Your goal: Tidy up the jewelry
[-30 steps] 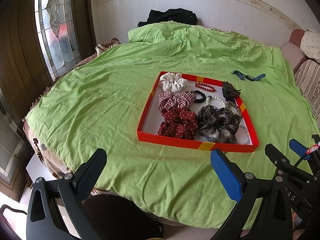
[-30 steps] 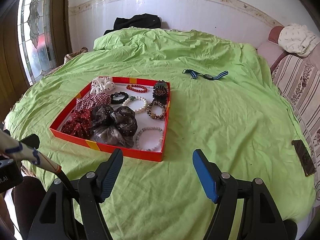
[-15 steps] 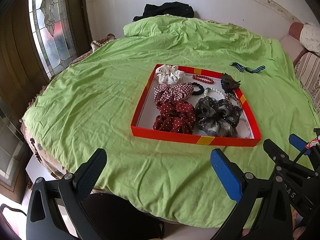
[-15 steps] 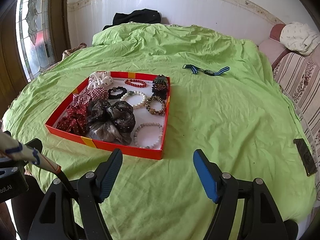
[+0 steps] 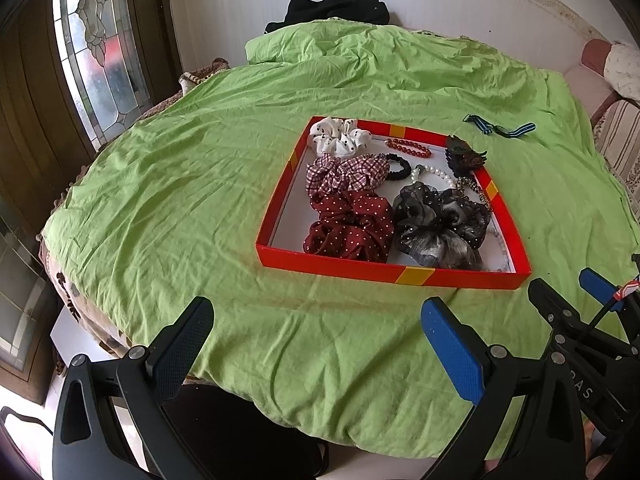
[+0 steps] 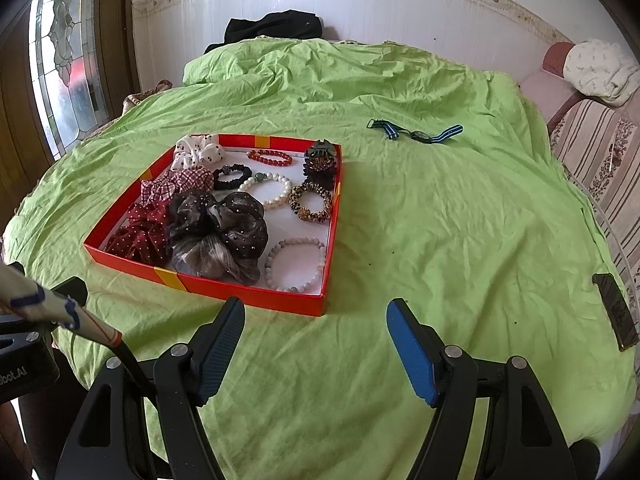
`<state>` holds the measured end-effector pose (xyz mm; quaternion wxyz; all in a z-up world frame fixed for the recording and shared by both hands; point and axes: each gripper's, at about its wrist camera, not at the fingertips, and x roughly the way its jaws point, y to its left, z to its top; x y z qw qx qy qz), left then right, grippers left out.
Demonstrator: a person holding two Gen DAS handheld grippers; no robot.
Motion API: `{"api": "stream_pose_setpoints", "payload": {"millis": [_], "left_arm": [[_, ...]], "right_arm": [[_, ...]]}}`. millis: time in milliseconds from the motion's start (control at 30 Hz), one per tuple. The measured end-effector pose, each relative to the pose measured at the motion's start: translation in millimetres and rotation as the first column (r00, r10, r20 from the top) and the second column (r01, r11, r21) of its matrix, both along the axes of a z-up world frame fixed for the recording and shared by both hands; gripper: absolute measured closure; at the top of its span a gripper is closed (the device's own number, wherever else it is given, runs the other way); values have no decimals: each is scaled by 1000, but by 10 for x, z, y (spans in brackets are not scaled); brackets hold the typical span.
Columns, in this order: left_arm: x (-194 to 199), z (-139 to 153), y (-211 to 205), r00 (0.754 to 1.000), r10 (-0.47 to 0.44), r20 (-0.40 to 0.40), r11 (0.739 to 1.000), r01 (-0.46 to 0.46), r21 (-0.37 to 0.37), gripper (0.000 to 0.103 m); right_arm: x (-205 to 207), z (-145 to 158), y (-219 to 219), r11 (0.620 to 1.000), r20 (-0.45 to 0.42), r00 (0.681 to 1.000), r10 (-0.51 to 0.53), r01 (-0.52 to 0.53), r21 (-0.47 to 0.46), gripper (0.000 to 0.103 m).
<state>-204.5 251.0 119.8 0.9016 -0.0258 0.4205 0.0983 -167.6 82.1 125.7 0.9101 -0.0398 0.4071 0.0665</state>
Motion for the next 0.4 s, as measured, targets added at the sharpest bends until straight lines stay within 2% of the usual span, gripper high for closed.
{"api": "stream_pose_setpoints", "payload": {"millis": [400], "left_arm": [[12, 42, 5, 999, 37, 7, 999, -38, 19, 0]], "right_arm": [[17, -16, -44, 999, -7, 1000, 19, -19, 27, 25]]}}
